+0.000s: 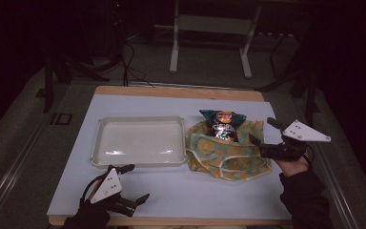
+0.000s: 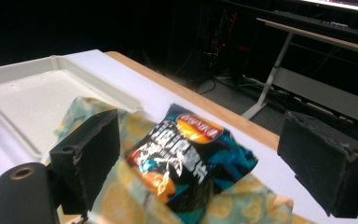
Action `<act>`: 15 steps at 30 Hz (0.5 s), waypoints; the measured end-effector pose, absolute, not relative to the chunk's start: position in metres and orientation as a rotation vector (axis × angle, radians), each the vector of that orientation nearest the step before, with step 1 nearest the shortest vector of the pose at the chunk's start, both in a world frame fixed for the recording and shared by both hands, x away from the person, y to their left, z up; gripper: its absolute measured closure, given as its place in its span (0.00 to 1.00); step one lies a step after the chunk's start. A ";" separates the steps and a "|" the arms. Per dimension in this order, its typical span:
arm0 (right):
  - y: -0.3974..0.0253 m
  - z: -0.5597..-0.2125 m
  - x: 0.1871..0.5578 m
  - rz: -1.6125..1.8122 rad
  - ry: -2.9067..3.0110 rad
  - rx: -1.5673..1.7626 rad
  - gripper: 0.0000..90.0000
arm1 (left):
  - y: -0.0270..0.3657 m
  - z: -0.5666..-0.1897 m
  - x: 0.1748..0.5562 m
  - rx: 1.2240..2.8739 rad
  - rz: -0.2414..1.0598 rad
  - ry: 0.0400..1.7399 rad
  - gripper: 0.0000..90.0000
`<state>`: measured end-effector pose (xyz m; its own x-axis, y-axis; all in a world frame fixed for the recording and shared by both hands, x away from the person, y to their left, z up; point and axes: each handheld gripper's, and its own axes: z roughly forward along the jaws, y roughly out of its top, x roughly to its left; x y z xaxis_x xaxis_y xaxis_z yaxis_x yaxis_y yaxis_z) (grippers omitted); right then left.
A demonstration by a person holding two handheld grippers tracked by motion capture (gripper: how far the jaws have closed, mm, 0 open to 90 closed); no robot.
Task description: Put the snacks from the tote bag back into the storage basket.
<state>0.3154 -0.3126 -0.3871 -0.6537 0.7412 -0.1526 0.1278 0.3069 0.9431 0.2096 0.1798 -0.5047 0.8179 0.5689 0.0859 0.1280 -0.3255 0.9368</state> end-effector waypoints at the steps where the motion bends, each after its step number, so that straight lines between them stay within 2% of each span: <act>1: -0.312 -0.386 0.319 1.362 1.994 0.764 0.15 | 0.180 -0.505 0.210 1.876 0.489 0.526 0.00; 10: -0.310 -0.377 0.350 1.366 1.965 0.772 0.16 | 0.180 -0.505 0.209 1.877 0.490 0.525 0.00; 12: -0.310 -0.378 0.357 1.361 1.972 0.776 0.20 | 0.180 -0.505 0.209 1.878 0.493 0.526 0.00; 15: -0.311 -0.380 0.370 1.356 1.995 0.773 0.20 | 0.181 -0.505 0.210 1.877 0.495 0.528 0.00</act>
